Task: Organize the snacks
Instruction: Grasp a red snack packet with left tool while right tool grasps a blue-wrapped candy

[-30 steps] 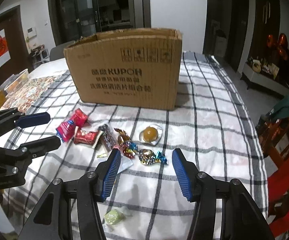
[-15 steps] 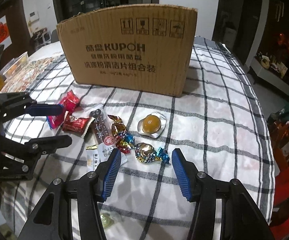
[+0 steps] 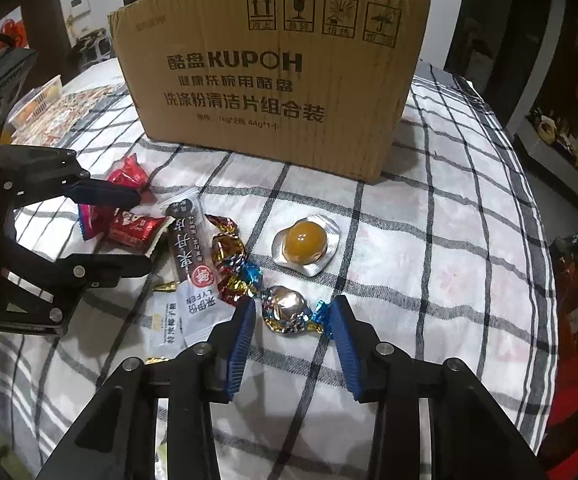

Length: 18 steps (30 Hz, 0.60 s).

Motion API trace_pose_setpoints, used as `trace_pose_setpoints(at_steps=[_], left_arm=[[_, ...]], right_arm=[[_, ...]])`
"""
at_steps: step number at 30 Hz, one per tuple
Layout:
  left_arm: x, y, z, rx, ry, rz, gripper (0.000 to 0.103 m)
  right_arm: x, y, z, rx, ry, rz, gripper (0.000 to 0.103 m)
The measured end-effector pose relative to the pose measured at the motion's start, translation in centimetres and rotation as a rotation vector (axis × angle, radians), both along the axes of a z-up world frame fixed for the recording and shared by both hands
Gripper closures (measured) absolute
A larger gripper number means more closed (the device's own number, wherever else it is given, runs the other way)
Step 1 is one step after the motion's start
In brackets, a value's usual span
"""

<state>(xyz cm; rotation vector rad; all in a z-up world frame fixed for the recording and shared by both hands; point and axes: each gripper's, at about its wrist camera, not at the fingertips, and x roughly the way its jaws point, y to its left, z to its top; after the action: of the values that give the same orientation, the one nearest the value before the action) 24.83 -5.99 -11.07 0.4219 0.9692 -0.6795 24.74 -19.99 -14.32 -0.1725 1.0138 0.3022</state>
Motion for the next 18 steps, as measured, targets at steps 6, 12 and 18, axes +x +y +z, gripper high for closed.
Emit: trace_pose_setpoints(at_steps=[6, 12, 18], left_arm=[[0.4, 0.3, -0.3, -0.012, 0.024, 0.027, 0.066], [0.1, 0.5, 0.0, -0.031, 0.02, 0.065, 0.071], [-1.0, 0.8, 0.6, -0.066, 0.02, 0.104, 0.072]], right_arm=[[0.5, 0.2, -0.2, -0.01, 0.003, 0.016, 0.065], [0.4, 0.1, -0.3, 0.001, 0.0, 0.01, 0.071], [0.0, -0.2, 0.0, 0.005, -0.015, -0.006, 0.072]])
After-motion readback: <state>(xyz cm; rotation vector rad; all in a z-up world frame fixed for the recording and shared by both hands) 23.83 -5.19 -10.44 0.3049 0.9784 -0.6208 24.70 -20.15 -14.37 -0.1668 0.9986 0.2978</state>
